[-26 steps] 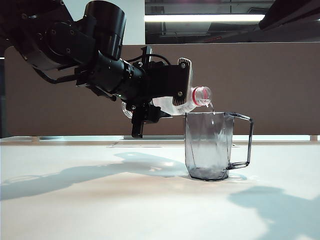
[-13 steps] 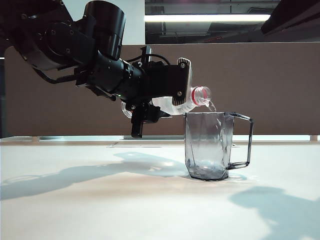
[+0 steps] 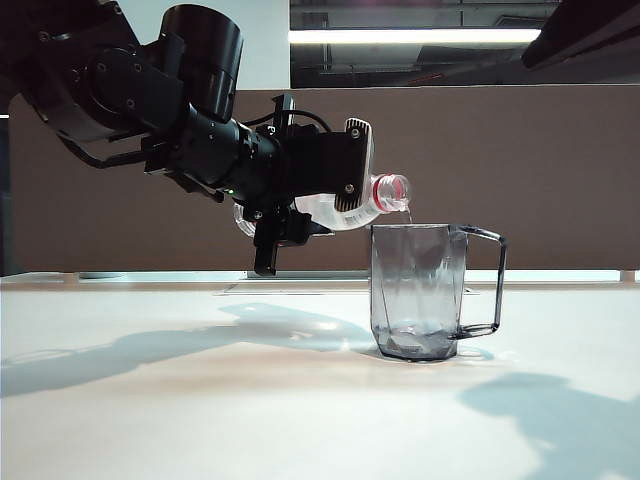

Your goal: Pick up the mineral water bottle with the left hand on the table and pour water into the mug until it's half full.

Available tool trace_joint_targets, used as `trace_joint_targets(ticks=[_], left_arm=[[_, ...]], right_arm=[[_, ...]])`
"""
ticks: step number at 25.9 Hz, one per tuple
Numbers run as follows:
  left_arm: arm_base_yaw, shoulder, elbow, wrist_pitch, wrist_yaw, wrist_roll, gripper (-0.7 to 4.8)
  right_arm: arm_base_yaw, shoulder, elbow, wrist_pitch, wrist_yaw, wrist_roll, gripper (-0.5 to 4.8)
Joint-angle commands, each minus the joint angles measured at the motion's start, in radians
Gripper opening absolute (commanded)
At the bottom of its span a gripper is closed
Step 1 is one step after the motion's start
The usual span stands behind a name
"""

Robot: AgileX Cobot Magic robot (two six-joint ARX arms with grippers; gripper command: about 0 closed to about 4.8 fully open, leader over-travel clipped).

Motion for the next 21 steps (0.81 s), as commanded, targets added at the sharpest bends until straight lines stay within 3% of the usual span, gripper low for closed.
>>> trace_joint_targets(ticks=[1, 21], left_arm=[[0.000, -0.008, 0.010, 0.059, 0.004, 0.008, 2.36], [0.001, -0.008, 0.010, 0.059, 0.004, 0.030, 2.36]], right_arm=[[-0.001, -0.003, 0.005, 0.015, -0.004, -0.003, -0.08], [-0.001, -0.003, 0.005, 0.014, -0.004, -0.003, -0.08]])
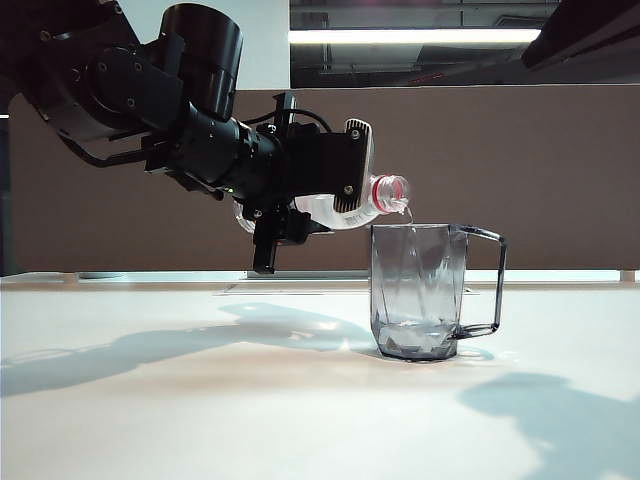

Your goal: Pick up the mineral water bottle with the left hand on the table and pour water into the mug until it's half full.

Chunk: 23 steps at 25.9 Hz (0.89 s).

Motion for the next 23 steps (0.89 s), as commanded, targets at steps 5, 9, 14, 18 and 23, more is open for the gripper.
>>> trace_joint_targets(ticks=[5, 9, 14, 18, 23], left_arm=[[-0.001, -0.008, 0.006, 0.058, 0.004, 0.021, 2.36], [-0.001, -0.008, 0.006, 0.059, 0.004, 0.022, 2.36], [-0.001, -0.008, 0.006, 0.059, 0.004, 0.022, 2.36], [-0.001, -0.008, 0.006, 0.059, 0.004, 0.022, 2.36], [-0.001, -0.008, 0.006, 0.059, 0.004, 0.022, 2.36]], right_arm=[[-0.001, -0.003, 0.005, 0.014, -0.004, -0.003, -0.08], [-0.001, -0.003, 0.005, 0.014, -0.004, -0.003, -0.08], [-0.001, -0.003, 0.005, 0.014, -0.004, -0.003, -0.08], [-0.001, -0.003, 0.005, 0.014, -0.004, -0.003, -0.08], [-0.001, -0.003, 0.005, 0.014, -0.004, -0.003, -0.08]])
